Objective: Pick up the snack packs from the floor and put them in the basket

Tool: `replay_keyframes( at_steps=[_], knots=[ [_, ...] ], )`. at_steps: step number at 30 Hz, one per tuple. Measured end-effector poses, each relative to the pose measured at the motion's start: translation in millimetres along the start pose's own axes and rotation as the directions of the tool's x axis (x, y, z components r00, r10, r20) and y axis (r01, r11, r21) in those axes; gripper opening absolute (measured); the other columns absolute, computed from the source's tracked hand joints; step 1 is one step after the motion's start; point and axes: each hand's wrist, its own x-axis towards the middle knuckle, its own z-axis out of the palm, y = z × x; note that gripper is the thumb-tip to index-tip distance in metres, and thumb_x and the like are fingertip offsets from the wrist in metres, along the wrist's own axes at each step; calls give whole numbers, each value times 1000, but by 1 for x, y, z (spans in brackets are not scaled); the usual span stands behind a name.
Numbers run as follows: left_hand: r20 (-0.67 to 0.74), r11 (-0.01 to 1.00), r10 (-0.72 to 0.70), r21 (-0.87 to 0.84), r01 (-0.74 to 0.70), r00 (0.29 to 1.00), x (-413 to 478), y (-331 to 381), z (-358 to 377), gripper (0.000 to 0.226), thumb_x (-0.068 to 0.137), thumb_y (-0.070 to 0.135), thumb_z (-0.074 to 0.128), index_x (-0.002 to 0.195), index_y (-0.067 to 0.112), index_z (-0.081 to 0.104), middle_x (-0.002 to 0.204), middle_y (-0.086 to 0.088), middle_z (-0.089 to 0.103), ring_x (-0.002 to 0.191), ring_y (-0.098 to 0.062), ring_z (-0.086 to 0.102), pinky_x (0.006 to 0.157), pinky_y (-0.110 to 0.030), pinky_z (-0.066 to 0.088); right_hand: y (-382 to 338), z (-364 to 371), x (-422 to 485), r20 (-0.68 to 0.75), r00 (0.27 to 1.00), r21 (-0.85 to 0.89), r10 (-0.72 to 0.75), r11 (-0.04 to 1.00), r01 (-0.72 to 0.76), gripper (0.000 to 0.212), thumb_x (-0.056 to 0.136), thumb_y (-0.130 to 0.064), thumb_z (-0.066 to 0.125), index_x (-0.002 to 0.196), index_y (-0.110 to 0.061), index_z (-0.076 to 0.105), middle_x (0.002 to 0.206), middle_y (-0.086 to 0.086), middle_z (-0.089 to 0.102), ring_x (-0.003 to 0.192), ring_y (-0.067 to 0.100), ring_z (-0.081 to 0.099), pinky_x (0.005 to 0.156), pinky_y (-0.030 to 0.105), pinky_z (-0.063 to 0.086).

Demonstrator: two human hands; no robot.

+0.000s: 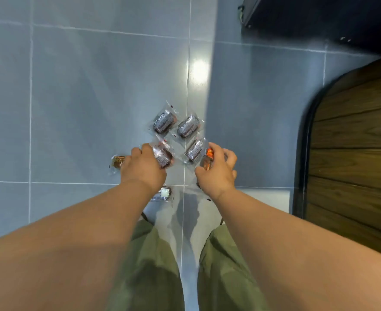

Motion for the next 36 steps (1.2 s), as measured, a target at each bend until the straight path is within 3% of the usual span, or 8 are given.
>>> replay_keyframes(
  at_steps=[5,12,18,26,36],
  knots=[
    [-97,994,-27,-109,17,995,-80,23,-94,67,87,35,61,137,4,29,132,-18,39,120,-39,41,96,-44,38,-53,-60,-87,-48,987,-59,-157,986,154,62,82,-20,56,135,-46,37,144,-15,14,113,24,30,104,43,37],
    [-186,957,9,-282,-62,983,-209,53,-194,60,84,31,63,131,5,36,129,-16,43,119,-36,43,95,-43,41,-119,-147,-216,-114,951,12,-286,957,289,66,82,-19,60,138,-44,36,148,-14,13,121,23,30,105,34,35],
    [-283,904,-19,-414,-104,959,-295,64,-241,56,81,31,65,125,5,42,125,-18,47,112,-38,49,93,-43,44,-143,-212,-304,-195,904,68,-380,914,399,68,81,-16,59,140,-40,36,147,-16,16,124,20,30,108,39,35],
    [-371,848,-53,-506,-154,927,-353,83,-267,58,77,33,66,124,9,44,119,-16,52,107,-38,52,89,-44,48,-146,-261,-357,-311,859,108,-407,883,458,67,85,-15,60,143,-34,32,148,-14,15,124,20,30,102,31,36],
    [-455,866,114,-389,-313,883,-364,66,-297,63,81,30,65,133,5,37,129,-18,46,117,-38,46,96,-42,41,-137,-226,-398,-432,837,144,-337,890,432,67,85,-15,60,143,-32,31,150,-11,14,125,21,30,95,24,31]
  ],
)
